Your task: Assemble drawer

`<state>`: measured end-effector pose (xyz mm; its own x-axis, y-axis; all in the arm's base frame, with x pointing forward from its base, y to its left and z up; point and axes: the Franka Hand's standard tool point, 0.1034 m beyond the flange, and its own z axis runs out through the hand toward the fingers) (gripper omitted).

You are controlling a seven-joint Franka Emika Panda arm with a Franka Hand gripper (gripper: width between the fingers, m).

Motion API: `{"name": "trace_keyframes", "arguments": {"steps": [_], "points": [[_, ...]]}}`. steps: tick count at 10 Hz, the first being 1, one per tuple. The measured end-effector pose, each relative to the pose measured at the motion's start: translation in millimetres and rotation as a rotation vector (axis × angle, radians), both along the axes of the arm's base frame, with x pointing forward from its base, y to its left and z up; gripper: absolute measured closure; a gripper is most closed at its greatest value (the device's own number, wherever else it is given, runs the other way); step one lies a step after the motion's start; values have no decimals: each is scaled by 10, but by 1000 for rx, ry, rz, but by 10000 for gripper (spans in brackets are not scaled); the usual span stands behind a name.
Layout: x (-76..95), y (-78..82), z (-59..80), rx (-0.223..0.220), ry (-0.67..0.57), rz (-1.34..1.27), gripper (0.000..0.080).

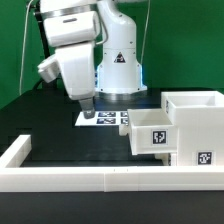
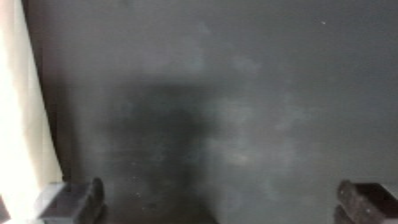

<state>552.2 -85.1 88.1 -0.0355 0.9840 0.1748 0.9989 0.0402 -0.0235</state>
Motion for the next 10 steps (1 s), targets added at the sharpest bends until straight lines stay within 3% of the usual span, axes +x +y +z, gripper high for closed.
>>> {"name": "trace_keyframes", "arguments": {"steps": [4, 10], "points": [[-14, 185, -136, 10, 30, -28, 151], [19, 602, -167, 15, 64, -122, 151]]}}
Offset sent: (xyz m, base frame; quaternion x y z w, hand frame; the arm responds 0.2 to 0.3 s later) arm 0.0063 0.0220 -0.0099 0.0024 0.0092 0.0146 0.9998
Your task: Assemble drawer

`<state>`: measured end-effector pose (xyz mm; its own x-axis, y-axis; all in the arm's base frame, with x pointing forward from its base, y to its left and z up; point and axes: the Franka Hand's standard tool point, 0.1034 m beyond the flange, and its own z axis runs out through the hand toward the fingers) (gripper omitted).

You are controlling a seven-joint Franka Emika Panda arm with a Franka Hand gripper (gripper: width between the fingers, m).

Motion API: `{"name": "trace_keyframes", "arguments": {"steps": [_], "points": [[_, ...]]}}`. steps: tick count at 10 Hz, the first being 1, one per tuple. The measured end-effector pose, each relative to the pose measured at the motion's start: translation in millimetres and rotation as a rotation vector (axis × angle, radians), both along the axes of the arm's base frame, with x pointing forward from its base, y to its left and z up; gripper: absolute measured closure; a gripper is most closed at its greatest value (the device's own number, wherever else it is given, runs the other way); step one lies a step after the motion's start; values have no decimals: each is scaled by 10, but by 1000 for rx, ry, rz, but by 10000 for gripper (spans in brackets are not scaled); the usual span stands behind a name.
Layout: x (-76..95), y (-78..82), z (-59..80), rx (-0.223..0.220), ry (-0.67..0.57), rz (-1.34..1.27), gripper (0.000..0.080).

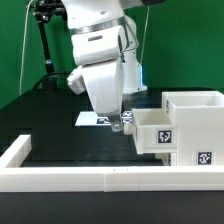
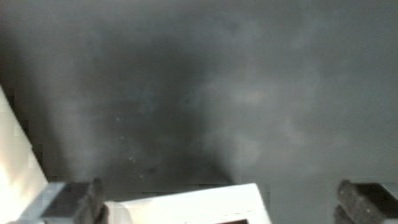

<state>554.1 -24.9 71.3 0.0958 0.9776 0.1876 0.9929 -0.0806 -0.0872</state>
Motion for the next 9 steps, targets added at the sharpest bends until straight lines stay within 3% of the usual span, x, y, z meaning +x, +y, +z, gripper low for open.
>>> {"name": "trace_keyframes", "arguments": {"steps": [7, 9], "points": [[-2, 20, -42, 3, 6, 4, 151], [6, 144, -42, 4, 5, 9, 151]]}}
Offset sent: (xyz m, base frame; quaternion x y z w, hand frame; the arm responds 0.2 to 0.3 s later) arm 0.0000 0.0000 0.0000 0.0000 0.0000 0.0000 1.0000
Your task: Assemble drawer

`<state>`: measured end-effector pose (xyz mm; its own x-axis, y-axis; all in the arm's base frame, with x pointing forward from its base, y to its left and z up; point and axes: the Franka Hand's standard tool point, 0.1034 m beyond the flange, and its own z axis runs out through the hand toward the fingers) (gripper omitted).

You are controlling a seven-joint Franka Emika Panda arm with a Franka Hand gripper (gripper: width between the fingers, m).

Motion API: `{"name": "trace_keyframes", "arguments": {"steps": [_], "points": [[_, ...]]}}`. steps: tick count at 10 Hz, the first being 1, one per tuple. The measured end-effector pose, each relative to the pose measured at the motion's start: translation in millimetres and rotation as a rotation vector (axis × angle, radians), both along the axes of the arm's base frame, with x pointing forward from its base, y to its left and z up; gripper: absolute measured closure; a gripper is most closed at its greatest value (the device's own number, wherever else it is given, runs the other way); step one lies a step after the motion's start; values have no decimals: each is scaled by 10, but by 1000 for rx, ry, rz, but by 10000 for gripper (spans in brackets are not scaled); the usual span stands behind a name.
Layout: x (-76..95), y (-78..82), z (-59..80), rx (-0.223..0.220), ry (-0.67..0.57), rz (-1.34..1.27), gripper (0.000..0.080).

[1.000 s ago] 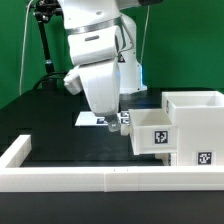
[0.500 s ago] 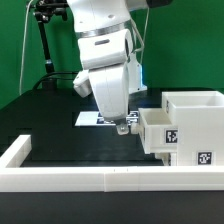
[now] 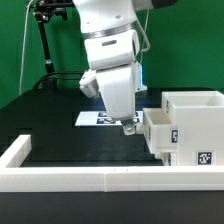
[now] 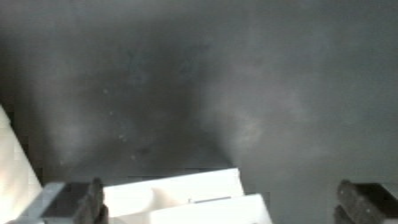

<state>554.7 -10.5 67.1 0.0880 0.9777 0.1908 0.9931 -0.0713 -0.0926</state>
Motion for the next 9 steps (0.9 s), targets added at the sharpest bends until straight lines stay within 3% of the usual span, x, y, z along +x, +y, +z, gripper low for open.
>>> {"name": "trace_keyframes", "arguments": {"steps": [6, 9], "points": [[35, 365, 38, -5, 21, -93, 151], [32, 282, 60, -18, 21, -107, 151]]}}
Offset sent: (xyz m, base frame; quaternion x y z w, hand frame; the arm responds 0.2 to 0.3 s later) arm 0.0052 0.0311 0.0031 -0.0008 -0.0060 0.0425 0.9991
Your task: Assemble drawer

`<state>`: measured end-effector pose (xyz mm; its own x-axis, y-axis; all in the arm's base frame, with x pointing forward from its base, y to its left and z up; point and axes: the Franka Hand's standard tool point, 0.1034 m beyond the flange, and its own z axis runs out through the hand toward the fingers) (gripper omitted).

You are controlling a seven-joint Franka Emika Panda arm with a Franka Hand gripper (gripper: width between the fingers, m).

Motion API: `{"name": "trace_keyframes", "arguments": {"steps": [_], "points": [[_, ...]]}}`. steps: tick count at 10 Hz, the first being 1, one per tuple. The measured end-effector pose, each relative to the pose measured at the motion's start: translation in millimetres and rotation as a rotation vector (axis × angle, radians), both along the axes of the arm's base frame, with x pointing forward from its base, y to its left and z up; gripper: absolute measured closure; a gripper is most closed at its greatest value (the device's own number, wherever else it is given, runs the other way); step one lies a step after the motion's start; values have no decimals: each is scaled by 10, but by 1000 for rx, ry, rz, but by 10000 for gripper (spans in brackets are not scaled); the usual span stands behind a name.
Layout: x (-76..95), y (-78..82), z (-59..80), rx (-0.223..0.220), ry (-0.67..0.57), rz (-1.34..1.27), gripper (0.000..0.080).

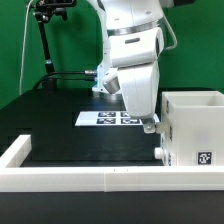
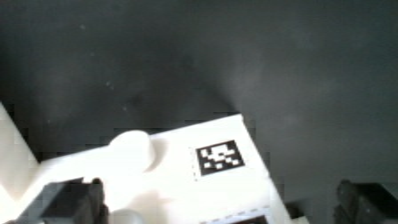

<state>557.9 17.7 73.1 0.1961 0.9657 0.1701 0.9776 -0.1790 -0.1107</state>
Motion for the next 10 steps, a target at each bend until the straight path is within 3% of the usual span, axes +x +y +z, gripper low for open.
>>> {"name": "trace_keyframes", "arguments": {"steps": [2, 6, 8, 10], "points": [[-74, -130, 71, -9, -2, -15, 151], [-523, -160, 266, -57, -9, -121, 151], [-738, -175, 218, -67, -7, -136, 151], [-730, -181, 208, -67, -3, -134, 151]]}}
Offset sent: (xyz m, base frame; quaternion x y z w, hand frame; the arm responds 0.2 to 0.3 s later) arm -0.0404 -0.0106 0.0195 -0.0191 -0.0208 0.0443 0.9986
